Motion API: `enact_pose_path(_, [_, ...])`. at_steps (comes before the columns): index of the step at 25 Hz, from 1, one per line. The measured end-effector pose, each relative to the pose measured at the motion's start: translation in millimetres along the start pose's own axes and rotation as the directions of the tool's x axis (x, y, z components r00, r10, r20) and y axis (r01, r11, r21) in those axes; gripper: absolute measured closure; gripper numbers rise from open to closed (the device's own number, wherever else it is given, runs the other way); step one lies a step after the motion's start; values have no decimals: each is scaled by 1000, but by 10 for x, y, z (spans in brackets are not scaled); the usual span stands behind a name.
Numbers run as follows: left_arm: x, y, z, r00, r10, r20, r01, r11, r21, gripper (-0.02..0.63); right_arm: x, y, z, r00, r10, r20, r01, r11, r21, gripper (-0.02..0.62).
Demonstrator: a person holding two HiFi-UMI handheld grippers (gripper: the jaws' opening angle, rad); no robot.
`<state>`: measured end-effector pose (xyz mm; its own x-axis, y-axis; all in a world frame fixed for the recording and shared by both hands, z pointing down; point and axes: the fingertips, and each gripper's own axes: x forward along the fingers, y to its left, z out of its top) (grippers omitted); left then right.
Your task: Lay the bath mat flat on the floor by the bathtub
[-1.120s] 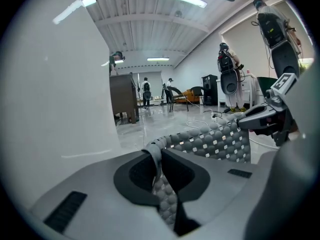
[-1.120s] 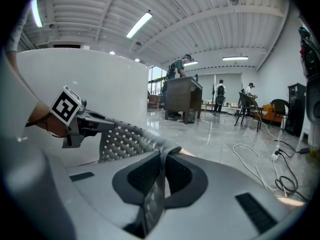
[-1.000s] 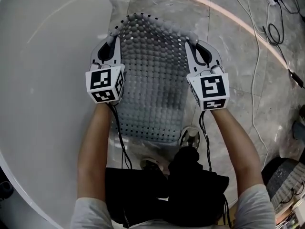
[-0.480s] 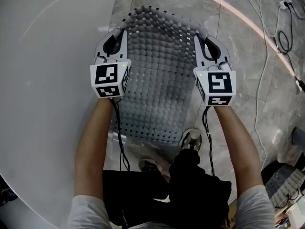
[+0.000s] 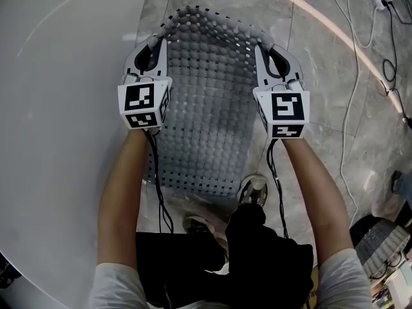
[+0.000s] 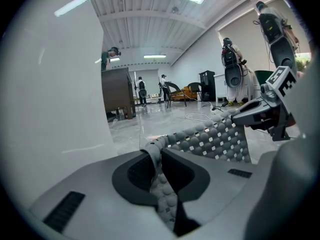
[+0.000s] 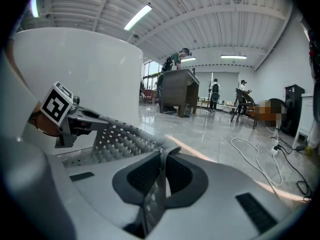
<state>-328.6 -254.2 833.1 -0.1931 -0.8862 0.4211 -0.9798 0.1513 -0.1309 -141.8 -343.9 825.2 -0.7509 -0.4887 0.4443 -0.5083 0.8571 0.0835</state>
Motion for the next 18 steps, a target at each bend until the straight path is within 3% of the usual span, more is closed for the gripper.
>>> enact_pose_path(18, [225,-30,-307,999,-32,-35,30,997,-66,580,313,-159,-359,999,1,-43,-1,1000,-8,571])
